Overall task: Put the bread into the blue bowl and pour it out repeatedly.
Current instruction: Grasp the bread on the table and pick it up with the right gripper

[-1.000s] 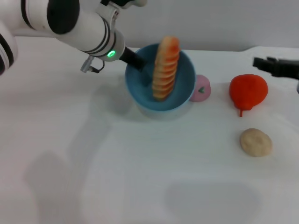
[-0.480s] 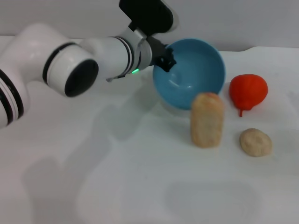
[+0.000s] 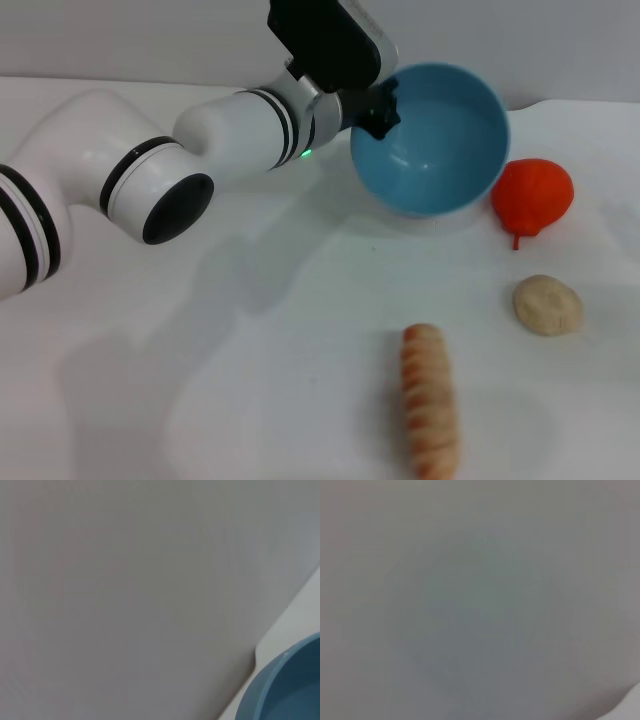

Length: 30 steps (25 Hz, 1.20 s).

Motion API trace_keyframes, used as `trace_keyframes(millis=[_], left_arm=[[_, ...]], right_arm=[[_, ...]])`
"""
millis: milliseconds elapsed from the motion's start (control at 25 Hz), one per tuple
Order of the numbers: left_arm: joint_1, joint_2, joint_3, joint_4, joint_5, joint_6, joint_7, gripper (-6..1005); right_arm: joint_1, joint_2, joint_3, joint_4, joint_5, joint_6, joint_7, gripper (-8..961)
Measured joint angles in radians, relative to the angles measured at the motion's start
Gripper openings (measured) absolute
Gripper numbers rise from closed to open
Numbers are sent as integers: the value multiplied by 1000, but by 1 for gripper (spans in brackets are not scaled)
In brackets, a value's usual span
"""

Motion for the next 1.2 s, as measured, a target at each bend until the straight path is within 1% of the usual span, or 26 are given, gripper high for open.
trace_keyframes(millis=[200,320,480,640,760,840,920,1000,1120,1200], left_arm=[[-1,-1,-16,-11,-9,23,-28,0],[-6,0,-47,-7,-10,-12,-60,-1],[-48,6,-165,1,-12,-185,-117,-1],[-71,10,-276,33,-12,-366,-128,-1],[-77,14,-357,70,-12,-505,-118,0],[-94,16,-412,82,-12,-621,-112,0],[-118,17,-476,85,-12,-753,-88,0],[-133,17,-527,85,-12,-854,-58,0],[-139,18,-574,84,-12,-939,-41,-1],[-136,18,-591,81,-12,-969,-40,-1]], right_arm=[[22,-2,-13,9,-8,-46,-73,430],[33,-3,-49,8,-10,-74,-110,430],[51,-7,-118,-26,-40,-82,-110,430],[86,-7,-145,-77,-154,-82,-84,429],[133,-8,-174,-118,-291,-82,10,429],[166,-8,-192,-160,-412,-86,115,429],[195,-9,-215,-229,-555,-93,250,429],[219,-9,-258,-309,-682,-107,381,429],[257,-8,-327,-401,-813,-148,521,429],[291,-8,-364,-438,-884,-181,590,429]])
